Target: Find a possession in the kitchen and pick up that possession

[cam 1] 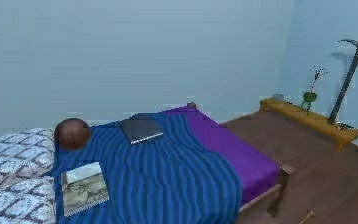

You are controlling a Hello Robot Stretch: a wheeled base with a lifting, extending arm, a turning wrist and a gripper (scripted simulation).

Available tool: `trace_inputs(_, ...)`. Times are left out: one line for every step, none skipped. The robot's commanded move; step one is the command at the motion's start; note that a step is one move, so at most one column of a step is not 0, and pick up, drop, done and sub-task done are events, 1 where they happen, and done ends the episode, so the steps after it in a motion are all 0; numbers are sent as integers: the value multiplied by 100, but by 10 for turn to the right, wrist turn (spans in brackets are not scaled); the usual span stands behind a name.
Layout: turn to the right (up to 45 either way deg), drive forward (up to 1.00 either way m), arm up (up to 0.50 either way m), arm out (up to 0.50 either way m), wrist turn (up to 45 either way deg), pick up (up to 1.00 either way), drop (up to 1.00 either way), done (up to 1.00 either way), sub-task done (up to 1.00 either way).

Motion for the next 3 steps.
trace_inputs(450, 0, 0, 0, 0, 0, 0, 0, 0)
trace_inputs(450, 0, 0, 0, 0, 0, 0, 0, 0)
trace_inputs(450, 0, 0, 0, 0, 0, 0, 0, 0)
